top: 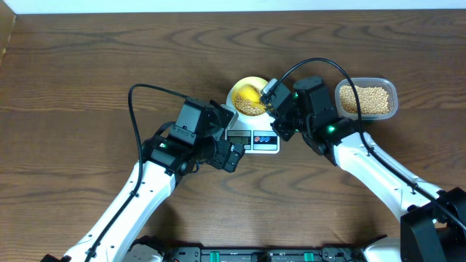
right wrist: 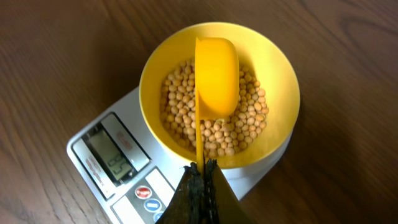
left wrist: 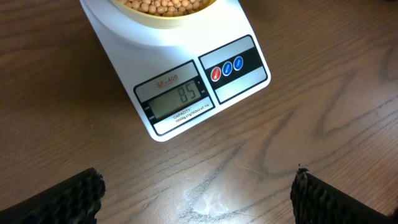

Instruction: Scoop item into bowl and weigh 50g on scale

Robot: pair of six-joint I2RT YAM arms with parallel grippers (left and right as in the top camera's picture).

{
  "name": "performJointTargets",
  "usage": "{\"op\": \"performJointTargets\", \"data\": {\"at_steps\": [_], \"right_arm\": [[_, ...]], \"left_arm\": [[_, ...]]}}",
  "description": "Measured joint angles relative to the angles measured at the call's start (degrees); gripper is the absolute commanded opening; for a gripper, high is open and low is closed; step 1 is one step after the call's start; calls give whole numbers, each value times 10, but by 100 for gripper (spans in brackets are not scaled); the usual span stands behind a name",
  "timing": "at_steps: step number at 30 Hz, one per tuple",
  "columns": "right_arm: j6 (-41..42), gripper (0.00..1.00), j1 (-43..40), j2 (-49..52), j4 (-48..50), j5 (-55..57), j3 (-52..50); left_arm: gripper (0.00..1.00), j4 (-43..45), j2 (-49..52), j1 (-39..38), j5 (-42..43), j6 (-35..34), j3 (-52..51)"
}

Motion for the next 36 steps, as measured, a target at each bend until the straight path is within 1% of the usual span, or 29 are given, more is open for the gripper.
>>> {"op": "performJointTargets", "data": {"at_steps": [9, 17, 22, 36], "right_arm": [[52, 1, -3, 0, 17, -11, 0], [89, 1, -40, 0, 17, -72, 0], [105, 1, -50, 0, 17, -90, 0], [84, 1, -50, 10, 14, -42, 0]], "left_arm": [[98, 0, 0, 0, 0, 0, 0], [98, 0, 0, 0, 0, 0, 0], [98, 0, 0, 0, 0, 0, 0], [98, 0, 0, 0, 0, 0, 0]]}}
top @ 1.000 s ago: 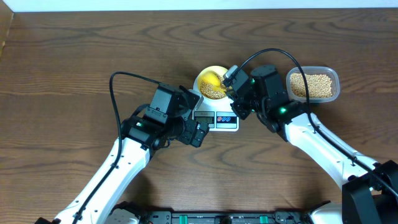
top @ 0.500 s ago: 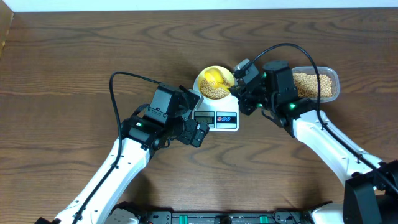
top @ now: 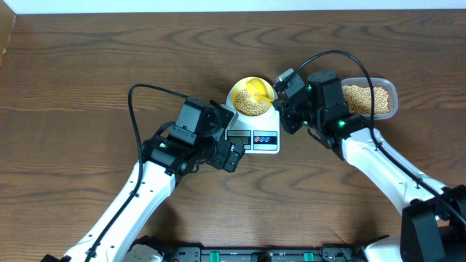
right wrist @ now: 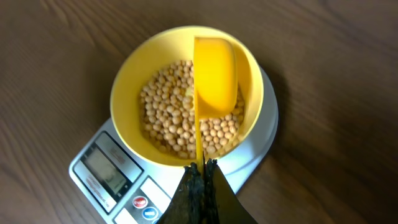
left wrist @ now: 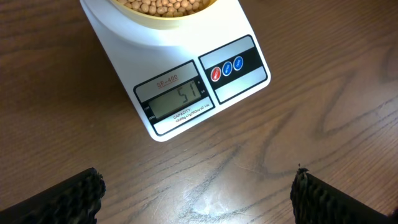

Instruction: Scoop item into bowl and weigh 50g on scale

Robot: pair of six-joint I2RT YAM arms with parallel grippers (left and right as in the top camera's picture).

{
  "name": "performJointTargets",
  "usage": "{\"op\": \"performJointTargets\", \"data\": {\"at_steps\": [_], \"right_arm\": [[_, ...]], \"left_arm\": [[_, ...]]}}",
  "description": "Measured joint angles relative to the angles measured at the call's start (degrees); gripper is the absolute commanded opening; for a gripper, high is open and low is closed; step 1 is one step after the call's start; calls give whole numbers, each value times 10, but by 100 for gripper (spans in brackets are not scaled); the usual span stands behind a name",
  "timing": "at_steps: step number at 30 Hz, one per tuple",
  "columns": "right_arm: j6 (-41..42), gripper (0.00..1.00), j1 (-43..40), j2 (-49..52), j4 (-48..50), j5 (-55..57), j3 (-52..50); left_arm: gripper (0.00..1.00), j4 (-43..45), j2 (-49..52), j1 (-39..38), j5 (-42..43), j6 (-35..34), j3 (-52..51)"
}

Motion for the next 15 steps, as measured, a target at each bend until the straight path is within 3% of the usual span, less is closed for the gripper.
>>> {"op": "performJointTargets", "data": {"at_steps": [15], "right_arm": [[-9, 1, 24, 10, 0, -3, 0]], "left_arm": [[98, 0, 0, 0, 0, 0, 0]]}}
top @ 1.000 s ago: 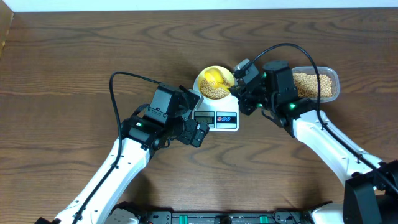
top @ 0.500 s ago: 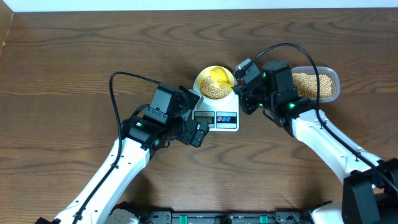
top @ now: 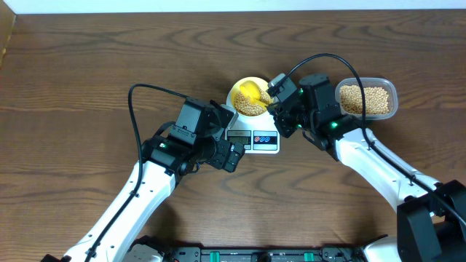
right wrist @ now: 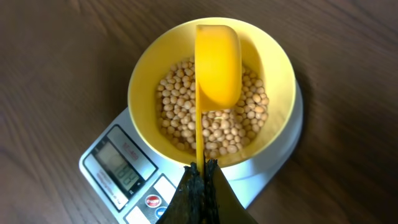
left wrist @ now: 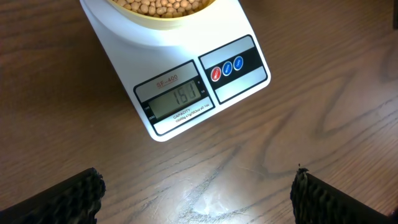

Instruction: Scoop item into bowl and weigh 50g on scale

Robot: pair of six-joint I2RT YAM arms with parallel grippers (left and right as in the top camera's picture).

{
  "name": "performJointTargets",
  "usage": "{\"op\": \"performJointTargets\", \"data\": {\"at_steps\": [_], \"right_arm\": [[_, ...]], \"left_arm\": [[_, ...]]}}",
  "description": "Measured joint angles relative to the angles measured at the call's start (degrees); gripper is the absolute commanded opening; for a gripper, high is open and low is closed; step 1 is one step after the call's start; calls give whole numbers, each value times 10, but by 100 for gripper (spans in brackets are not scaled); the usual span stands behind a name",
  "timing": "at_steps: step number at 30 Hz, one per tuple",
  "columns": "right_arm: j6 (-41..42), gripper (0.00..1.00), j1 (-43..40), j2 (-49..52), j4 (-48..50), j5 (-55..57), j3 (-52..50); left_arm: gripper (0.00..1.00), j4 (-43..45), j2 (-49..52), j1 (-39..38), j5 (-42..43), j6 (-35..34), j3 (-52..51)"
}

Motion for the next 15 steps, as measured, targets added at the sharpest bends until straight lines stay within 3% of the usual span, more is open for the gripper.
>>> {"op": "performJointTargets", "data": {"at_steps": [15], "right_arm": [[0, 1, 0, 0, 0, -47, 0]], "left_arm": [[98, 0, 0, 0, 0, 0, 0]]}}
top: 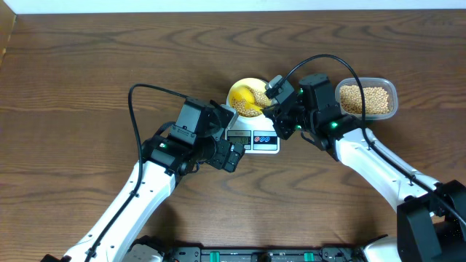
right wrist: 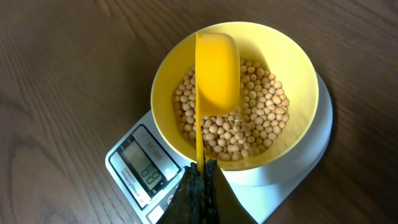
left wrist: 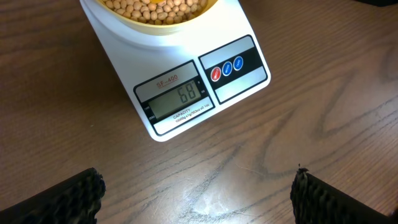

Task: Scoop item into bowl and weigh 50g on scale
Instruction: 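Lift the scoop and carry it right to the tub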

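A yellow bowl (right wrist: 292,74) of soybeans (right wrist: 261,127) stands on the white scale (left wrist: 186,93), whose display (left wrist: 183,94) reads 68. My right gripper (right wrist: 202,167) is shut on the handle of a yellow scoop (right wrist: 217,68), whose cup is turned over above the beans inside the bowl. In the overhead view the scoop (top: 244,98) is over the bowl's left half. My left gripper (left wrist: 198,193) hangs open over bare wood just in front of the scale, holding nothing.
A clear plastic tub (top: 366,98) of soybeans stands right of the scale, behind my right arm. The wooden table (top: 87,65) runs to its far edge at the top, and cables arc over both arms.
The scale's reading went from about 167 to 68. My right gripper with the scoop shifted slightly left over the bowl. The left gripper stayed put.
The scoop stayed in my right gripper over the bowl throughout. The display read 85 with the scoop low in the bowl, 51 with it drawn back and higher, then about 167, and now 68. The left arm never moved.
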Robot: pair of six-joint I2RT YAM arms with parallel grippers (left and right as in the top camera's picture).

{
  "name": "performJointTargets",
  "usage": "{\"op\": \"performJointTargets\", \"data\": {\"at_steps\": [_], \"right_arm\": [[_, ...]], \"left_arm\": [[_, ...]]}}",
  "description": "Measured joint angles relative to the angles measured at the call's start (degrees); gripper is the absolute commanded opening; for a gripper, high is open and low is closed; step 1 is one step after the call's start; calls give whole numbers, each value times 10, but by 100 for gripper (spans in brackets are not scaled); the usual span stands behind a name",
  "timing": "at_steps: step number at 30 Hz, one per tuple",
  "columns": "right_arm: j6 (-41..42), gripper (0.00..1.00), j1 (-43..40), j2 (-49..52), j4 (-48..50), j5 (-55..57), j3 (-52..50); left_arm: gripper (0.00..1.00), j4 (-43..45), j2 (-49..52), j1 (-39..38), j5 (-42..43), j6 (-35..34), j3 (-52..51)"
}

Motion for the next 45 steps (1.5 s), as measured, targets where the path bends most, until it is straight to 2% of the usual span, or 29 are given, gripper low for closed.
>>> {"op": "performJointTargets", "data": {"at_steps": [9, 18, 31, 45], "right_arm": [[42, 1, -34, 0, 17, -35, 0], [104, 1, -102, 0, 34, -136, 0], [124, 1, -179, -1, 83, -225, 0], [128, 1, -322, -100, 109, -227, 0]], "left_arm": [[98, 0, 0, 0, 0, 0, 0], [98, 0, 0, 0, 0, 0, 0], [98, 0, 0, 0, 0, 0, 0], [98, 0, 0, 0, 0, 0, 0]]}}
